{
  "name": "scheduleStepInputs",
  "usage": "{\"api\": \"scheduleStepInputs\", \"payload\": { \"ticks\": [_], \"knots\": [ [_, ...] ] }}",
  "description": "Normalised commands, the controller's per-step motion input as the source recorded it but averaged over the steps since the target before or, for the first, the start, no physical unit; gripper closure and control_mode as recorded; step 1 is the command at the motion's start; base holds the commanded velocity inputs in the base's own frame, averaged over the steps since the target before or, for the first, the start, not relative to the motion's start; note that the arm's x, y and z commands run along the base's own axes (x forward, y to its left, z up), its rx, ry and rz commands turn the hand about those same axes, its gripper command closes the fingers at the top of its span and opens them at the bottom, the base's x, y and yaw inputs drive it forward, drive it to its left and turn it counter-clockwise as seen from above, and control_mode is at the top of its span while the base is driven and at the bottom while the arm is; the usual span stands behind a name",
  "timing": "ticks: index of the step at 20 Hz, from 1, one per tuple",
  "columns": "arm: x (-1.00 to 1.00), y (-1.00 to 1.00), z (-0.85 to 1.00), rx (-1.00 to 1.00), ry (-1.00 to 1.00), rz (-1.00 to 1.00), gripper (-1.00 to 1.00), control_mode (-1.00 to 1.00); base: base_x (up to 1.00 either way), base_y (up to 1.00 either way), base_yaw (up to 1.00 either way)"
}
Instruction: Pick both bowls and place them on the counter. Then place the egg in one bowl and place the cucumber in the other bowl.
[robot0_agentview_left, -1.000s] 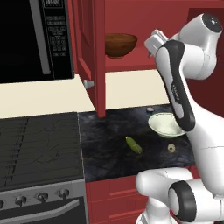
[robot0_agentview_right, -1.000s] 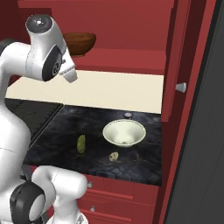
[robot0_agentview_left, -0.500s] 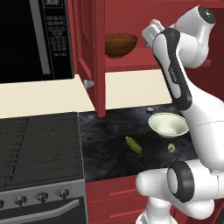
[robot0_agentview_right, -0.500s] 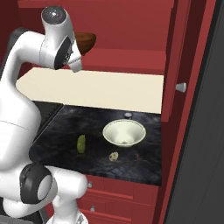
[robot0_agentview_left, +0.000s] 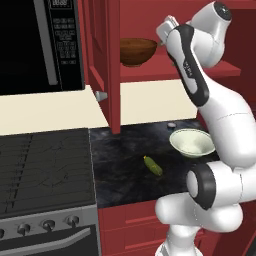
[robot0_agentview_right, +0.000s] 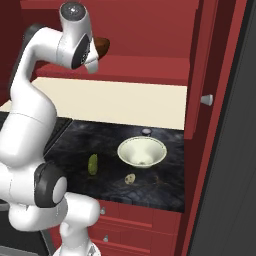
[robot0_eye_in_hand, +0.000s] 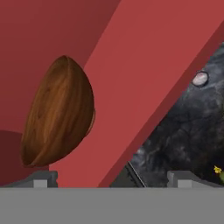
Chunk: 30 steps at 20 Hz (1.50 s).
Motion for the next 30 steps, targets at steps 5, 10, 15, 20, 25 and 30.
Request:
{"api": "scheduleStepInputs", "payload": {
  "ticks": [5,10,15,20,25,30],
  "knots": [
    [0.48,0.09,0.00,0.00,0.00,0.00,-1.00,-1.00,0.00,0.00,0.00],
    [0.41,0.18,0.00,0.00,0.01,0.00,-1.00,-1.00,0.00,0.00,0.00],
    [0.40,0.17,0.00,0.00,0.02,0.00,-1.00,-1.00,0.00,0.00,0.00],
    [0.40,0.07,0.00,0.00,0.03,0.00,-1.00,-1.00,0.00,0.00,0.00],
    [0.34,0.00,-0.02,0.00,0.05,0.00,-1.00,-1.00,0.00,0.00,0.00],
    [0.28,0.00,-0.06,0.00,0.05,0.00,-1.00,-1.00,0.00,0.00,0.00]
  ]
}}
